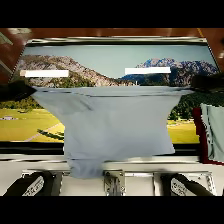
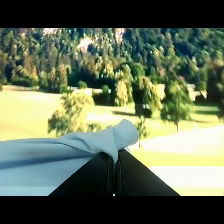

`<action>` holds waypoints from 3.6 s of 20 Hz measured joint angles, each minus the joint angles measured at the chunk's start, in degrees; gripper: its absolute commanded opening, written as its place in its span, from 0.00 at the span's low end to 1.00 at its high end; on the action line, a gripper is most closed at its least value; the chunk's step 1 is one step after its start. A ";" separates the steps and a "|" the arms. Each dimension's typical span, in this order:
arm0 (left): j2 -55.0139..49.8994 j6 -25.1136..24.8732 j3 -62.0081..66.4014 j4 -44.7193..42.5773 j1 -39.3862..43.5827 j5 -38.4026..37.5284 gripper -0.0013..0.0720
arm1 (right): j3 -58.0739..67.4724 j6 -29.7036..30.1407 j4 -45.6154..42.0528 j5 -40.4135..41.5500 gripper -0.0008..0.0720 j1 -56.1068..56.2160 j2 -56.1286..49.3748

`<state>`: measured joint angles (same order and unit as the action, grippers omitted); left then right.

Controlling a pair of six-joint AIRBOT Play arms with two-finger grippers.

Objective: Fold the shirts.

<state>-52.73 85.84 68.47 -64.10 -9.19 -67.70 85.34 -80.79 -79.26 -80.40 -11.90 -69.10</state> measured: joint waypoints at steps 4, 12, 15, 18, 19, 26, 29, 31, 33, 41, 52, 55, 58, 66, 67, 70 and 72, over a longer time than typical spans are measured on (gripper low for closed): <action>-14.82 -5.01 -2.75 4.72 1.81 13.27 0.07 | -1.20 -2.21 -0.44 19.12 0.10 4.90 -15.32; -31.56 -8.13 -3.74 11.98 4.66 33.75 0.07 | -1.60 -5.35 0.98 49.66 0.11 7.37 -32.04; -34.71 -9.66 -3.80 12.52 6.54 36.48 0.07 | -1.57 -5.51 1.22 52.15 0.11 7.56 -34.42; -35.76 -10.54 -3.65 12.41 6.91 34.56 0.07 | -1.57 -5.53 0.28 49.31 0.11 7.61 -34.51; -35.87 -11.10 -3.28 11.98 6.73 32.04 0.07 | -1.57 -5.51 -0.92 46.86 0.11 7.61 -34.12; -37.73 -7.26 -1.55 4.28 5.49 8.81 0.07 | -1.66 -5.53 -8.98 25.09 0.10 7.63 -34.03; -38.69 -5.29 -1.42 3.08 5.40 4.33 0.07 | -1.64 -5.53 -9.42 21.20 0.11 7.63 -34.64; -39.08 -4.04 -1.40 2.69 5.38 2.62 0.29 | -1.64 -5.81 -9.46 20.17 0.31 7.63 -34.80; -39.26 -2.99 -1.33 2.62 5.25 1.22 0.59 | -1.62 -6.01 -9.60 19.08 0.73 7.61 -34.71; -32.63 -3.69 -2.89 3.54 -1.77 -13.07 0.89 | -2.08 -1.77 -11.32 6.34 0.84 2.89 -24.33; -10.58 -11.63 -41.00 7.52 -8.17 -7.32 0.83 | -19.04 3.04 8.85 -9.09 0.89 -15.93 -12.76; -9.86 -12.61 -45.72 9.33 -8.26 -2.99 0.83 | -20.20 3.28 9.90 -7.78 0.89 -16.26 -11.98; -9.62 -13.66 -48.87 11.72 -8.28 -0.59 0.82 | -20.65 3.26 10.38 -6.12 0.89 -16.41 -11.69; -10.51 -17.16 -50.95 17.62 -5.62 2.40 0.82 | -20.90 2.08 10.80 -4.72 0.89 -16.46 -11.54; -11.21 -17.31 -50.93 17.86 -4.96 2.45 0.82 | -20.90 2.05 10.80 -4.72 0.89 -16.46 -11.54; -13.77 -17.53 -51.08 17.90 -2.36 3.13 0.46 | -20.90 1.95 10.80 -4.68 0.89 -16.46 -11.54; -15.19 -17.62 -51.17 17.66 -0.85 4.20 0.19 | -20.90 1.90 10.71 -4.66 0.89 -16.46 -11.54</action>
<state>-67.92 68.23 17.30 -46.44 -10.04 -63.51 64.45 -78.89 -68.55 -85.06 -28.36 -80.64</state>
